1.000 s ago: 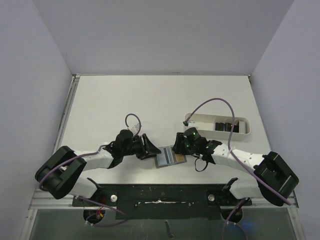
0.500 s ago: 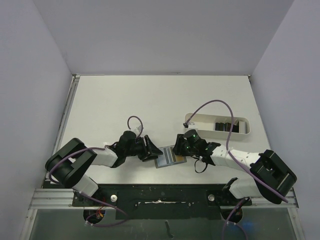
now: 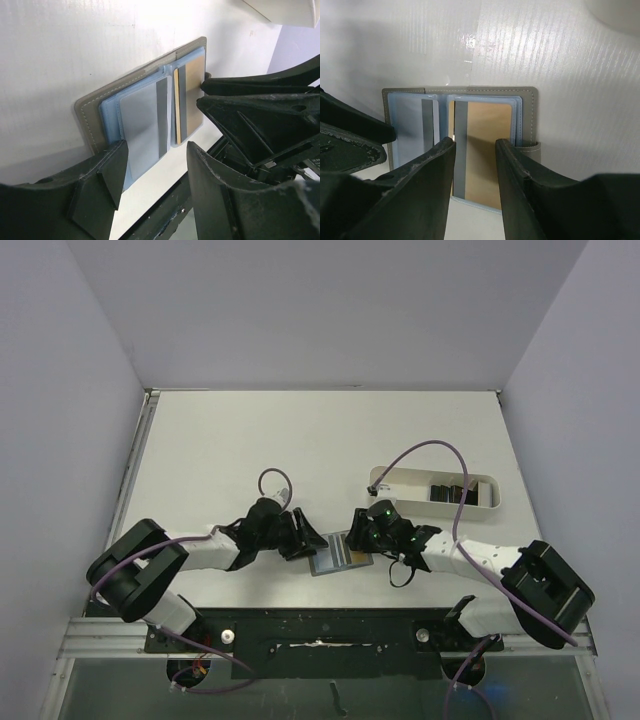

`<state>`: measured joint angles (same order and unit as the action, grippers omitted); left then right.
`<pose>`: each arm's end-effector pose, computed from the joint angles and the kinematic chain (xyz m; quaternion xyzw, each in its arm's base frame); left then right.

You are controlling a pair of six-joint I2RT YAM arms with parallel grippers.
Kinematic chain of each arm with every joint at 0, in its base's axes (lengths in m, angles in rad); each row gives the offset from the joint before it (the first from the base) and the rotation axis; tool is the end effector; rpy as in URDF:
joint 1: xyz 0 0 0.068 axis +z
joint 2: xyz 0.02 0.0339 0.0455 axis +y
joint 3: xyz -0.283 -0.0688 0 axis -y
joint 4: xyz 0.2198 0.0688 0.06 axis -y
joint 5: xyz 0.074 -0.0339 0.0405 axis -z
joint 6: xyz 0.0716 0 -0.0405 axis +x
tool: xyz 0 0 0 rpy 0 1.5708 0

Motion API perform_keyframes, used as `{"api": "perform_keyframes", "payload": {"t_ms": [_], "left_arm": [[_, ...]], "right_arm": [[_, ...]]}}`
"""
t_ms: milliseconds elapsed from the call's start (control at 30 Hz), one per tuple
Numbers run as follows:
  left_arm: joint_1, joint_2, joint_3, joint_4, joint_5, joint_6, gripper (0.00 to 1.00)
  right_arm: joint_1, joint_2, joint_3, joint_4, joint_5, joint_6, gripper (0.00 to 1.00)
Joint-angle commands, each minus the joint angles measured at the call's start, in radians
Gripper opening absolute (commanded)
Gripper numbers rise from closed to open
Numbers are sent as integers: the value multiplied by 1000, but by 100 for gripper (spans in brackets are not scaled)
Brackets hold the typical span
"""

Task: Put the credit cards into the card holder
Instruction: Turn over the card slot in the card holder.

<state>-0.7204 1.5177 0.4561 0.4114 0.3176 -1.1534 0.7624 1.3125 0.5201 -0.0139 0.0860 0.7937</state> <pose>0.1938 -0.1999 0.1475 -0.1214 0.8791 -0.4373 0.1456 0.1817 0.1650 0.1678 0.0305 0.9266 0.2332 0.2934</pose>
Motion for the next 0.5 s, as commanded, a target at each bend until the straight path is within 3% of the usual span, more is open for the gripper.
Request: {"api": "perform_keyframes", "payload": {"t_ms": [0, 467], "left_arm": [[-20, -26, 52, -96, -77, 44, 50], [-41, -40, 84, -198, -142, 45, 51]], "right_arm": [[11, -27, -14, -28, 31, 4, 39], [14, -25, -7, -49, 49, -5, 36]]}}
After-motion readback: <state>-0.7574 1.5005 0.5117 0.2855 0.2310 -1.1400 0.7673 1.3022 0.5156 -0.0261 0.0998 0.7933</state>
